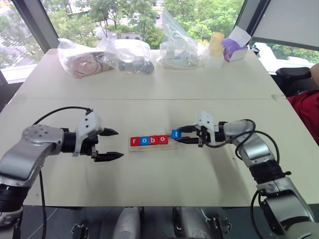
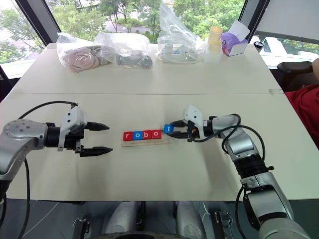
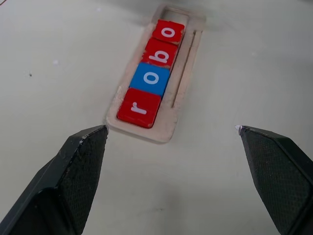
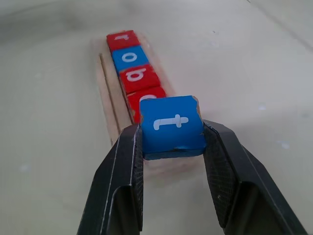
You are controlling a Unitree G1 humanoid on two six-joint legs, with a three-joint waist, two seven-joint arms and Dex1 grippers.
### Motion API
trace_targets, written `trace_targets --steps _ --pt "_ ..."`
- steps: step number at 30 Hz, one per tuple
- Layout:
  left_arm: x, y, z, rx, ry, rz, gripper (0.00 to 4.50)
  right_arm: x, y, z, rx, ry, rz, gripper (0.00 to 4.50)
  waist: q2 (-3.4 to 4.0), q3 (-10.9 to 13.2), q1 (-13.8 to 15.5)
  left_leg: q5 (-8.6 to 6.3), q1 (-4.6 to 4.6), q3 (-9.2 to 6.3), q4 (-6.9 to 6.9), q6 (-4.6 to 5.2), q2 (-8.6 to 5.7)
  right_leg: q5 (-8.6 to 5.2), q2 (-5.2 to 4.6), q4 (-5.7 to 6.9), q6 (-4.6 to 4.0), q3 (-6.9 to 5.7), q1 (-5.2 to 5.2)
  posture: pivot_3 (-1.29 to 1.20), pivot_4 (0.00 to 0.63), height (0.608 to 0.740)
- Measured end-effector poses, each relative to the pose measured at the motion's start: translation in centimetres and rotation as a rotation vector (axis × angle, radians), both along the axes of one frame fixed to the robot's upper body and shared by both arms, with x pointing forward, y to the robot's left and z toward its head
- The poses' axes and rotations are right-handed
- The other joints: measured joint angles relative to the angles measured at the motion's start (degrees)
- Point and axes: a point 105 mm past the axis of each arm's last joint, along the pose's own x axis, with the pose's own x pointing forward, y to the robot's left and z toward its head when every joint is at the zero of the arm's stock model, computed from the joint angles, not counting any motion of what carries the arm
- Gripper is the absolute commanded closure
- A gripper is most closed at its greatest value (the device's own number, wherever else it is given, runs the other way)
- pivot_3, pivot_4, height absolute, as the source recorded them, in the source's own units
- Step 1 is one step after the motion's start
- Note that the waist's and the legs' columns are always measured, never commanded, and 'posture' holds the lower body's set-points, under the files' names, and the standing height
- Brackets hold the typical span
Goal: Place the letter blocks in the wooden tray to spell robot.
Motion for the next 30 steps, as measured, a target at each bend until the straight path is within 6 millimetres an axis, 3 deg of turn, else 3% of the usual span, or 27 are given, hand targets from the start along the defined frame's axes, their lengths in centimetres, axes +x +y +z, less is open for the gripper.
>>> trace_targets --steps 4,23,28,30 --pt "-0.1 -0.1 -0.2 -0.001 -0.007 0.011 0.0 0.0 0.0 -1.0 -0.036 0.031 0.041 3.34 0.0 0.0 -0.13 0.0 0.0 0.0 0.0 0.0 0.0 0.01 -0.03 0.0 0.01 0.0 -0.01 0.0 0.15 0.74" --pt "-0.3 0.1 -0.6 -0.014 -0.001 0.037 0.0 0.9 0.9 -1.4 -0.062 0.012 0.093 3.34 0.0 0.0 -0.34 0.01 0.07 0.0 -0.01 -0.01 0.04 0.01 0.01 0.08 0.0 0.0 -0.02 0.0 0.15 0.74" --pt "-0.1 0.0 -0.4 -0.016 -0.011 0.037 0.0 0.8 1.4 -1.6 -0.06 0.011 0.106 0.8 0.0 0.0 -0.42 0.01 0.07 -0.01 -0.01 -0.01 0.04 0.01 0.02 0.09 0.01 0.0 -0.02 0.0 0.15 0.74" --pt "-0.1 0.0 -0.4 -0.015 -0.011 0.037 0.0 0.8 1.5 -1.6 -0.056 0.009 0.105 0.03 0.0 0.0 -0.38 0.01 0.07 -0.01 -0.01 -0.01 0.04 0.02 0.01 0.09 0.01 0.0 -0.02 0.0 0.15 0.74"
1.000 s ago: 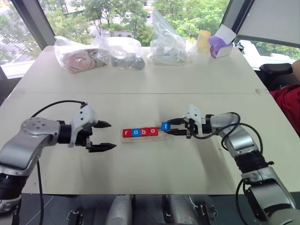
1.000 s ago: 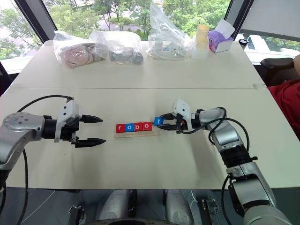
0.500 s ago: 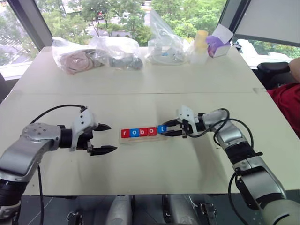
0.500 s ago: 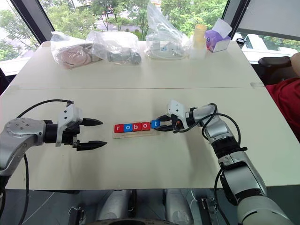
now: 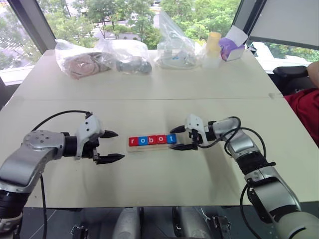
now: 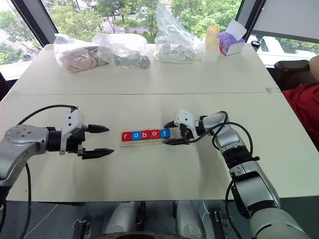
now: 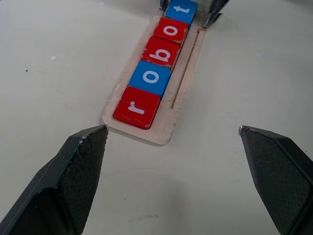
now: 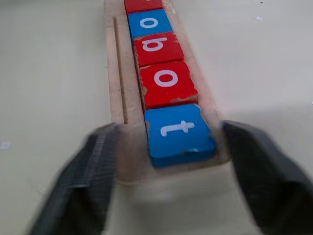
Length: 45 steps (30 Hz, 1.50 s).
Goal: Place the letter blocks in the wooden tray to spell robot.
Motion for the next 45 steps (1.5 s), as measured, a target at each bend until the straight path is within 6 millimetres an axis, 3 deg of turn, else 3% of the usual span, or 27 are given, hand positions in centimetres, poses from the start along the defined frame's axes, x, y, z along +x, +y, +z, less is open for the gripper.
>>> trace_targets --steps 7,18,35,42,45 --pt "0.0 0.0 0.0 0.0 -0.001 0.002 0.0 0.4 -0.3 0.6 0.025 -0.028 -0.048 0.03 0.0 0.0 0.04 0.0 0.0 -0.01 0.0 0.0 0.0 0.0 -0.01 0.0 0.0 0.0 0.0 0.0 0.15 0.74" --pt "0.1 0.1 0.0 -0.001 -0.001 0.009 0.0 0.7 -3.6 1.8 0.037 -0.08 -0.195 0.03 0.0 0.0 -0.14 0.0 0.02 0.01 0.0 0.0 0.01 0.0 0.02 0.0 0.0 0.01 0.0 0.0 0.15 0.74" --pt "0.4 0.0 0.1 -0.009 -0.013 0.018 0.0 1.8 -1.0 1.0 0.052 -0.1 -0.168 0.03 0.0 0.0 -0.02 0.0 0.0 0.01 -0.01 0.0 0.0 0.0 0.01 0.01 0.0 0.0 0.0 0.0 0.15 0.74" --pt "0.3 0.1 -0.2 -0.008 -0.005 0.03 0.0 2.3 -2.2 1.8 0.064 -0.112 -0.22 0.03 0.0 0.0 0.0 0.0 0.0 -0.01 -0.01 0.0 0.0 0.0 -0.01 0.01 0.0 0.0 0.0 0.0 0.15 0.74" --pt "0.1 0.3 -0.1 -0.024 -0.001 0.048 0.0 2.1 -3.0 3.2 0.098 -0.132 -0.252 0.03 0.0 0.0 0.08 0.0 -0.02 -0.05 -0.02 0.0 0.0 0.0 -0.03 0.01 0.0 0.0 -0.01 0.0 0.15 0.74"
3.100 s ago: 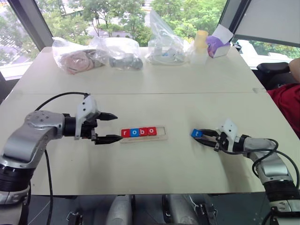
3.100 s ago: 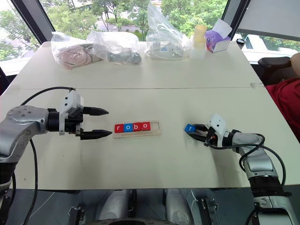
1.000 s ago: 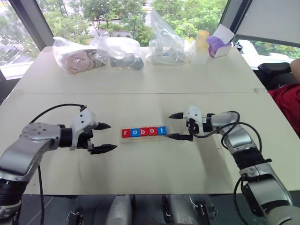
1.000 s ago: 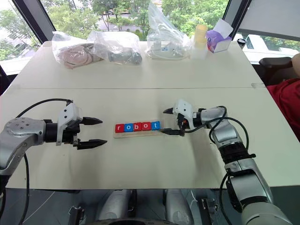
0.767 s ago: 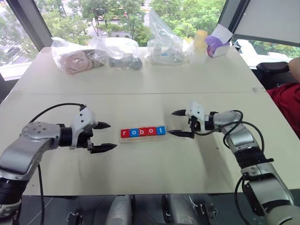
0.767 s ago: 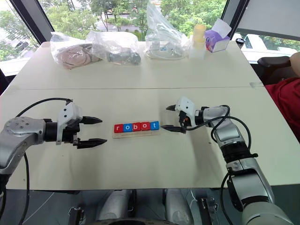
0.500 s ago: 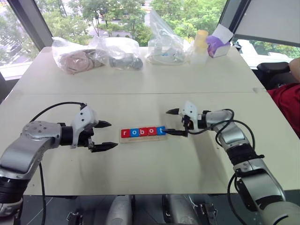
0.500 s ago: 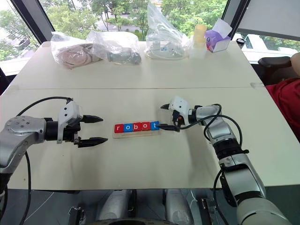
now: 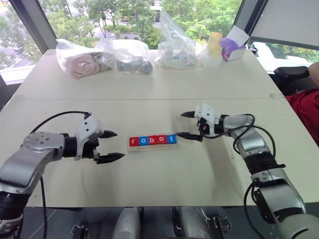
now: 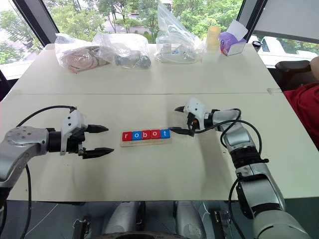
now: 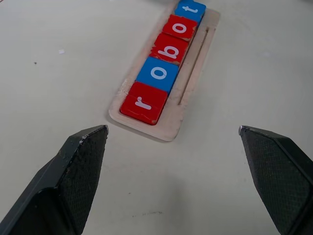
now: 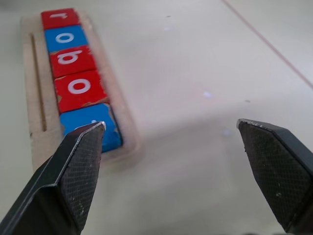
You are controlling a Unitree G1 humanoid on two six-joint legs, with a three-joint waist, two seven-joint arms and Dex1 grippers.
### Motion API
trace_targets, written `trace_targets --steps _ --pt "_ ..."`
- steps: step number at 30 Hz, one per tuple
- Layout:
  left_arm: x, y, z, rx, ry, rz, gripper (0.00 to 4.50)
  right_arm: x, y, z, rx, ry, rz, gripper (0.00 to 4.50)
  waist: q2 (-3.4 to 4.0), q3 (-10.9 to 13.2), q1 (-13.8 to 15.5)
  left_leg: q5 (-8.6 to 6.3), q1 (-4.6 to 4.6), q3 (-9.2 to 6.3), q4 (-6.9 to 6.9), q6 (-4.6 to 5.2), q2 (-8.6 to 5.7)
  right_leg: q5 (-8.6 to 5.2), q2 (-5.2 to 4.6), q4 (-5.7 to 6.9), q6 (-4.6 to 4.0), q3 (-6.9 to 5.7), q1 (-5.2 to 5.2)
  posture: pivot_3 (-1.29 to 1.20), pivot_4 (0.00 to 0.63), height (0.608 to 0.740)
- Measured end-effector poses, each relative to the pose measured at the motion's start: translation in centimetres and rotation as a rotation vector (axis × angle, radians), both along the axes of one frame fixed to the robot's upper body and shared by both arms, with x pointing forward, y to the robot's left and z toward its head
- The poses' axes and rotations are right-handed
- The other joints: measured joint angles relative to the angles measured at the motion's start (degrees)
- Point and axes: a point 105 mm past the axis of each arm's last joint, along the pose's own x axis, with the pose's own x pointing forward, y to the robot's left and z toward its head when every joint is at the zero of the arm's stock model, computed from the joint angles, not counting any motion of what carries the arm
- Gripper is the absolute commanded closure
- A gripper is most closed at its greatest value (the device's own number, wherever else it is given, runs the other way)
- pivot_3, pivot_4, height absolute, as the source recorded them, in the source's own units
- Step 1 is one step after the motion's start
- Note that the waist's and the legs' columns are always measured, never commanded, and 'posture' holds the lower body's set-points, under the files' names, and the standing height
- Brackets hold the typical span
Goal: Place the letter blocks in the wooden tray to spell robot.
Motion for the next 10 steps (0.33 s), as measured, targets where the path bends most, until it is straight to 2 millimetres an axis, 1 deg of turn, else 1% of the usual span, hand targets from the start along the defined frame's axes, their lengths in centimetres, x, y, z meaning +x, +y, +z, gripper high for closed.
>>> trace_targets --steps 3,6,8,10 --pt "-0.4 0.8 0.3 -0.029 0.0 0.045 0.0 -1.1 -1.1 0.5 0.029 0.013 -0.037 0.03 0.0 0.0 0.05 0.0 0.0 -0.08 -0.02 0.0 0.01 0.0 -0.03 0.0 0.0 0.0 -0.01 0.0 0.15 0.74" --pt "-1.4 2.8 -0.2 -0.047 0.025 0.14 0.0 -3.3 -3.1 -0.2 0.041 0.092 -0.098 0.03 0.0 0.0 0.15 -0.01 -0.03 -0.08 -0.06 0.0 0.01 0.0 -0.07 -0.01 0.0 0.0 -0.06 0.0 0.15 0.74" --pt "-2.4 4.5 -0.8 -0.062 0.047 0.227 0.0 -5.2 -4.4 -0.6 0.063 0.154 -0.155 0.03 0.01 0.0 0.13 -0.01 -0.02 -0.09 -0.09 0.0 0.02 -0.01 -0.16 -0.03 -0.02 0.01 -0.06 0.0 0.15 0.74" --pt "-2.9 5.5 -0.9 -0.091 0.04 0.296 0.0 -6.5 -5.4 -0.7 0.077 0.19 -0.213 0.03 0.0 -0.01 0.14 -0.01 0.03 -0.09 -0.06 0.0 0.05 -0.11 -0.18 -0.04 -0.19 0.01 0.0 0.0 0.15 0.74"
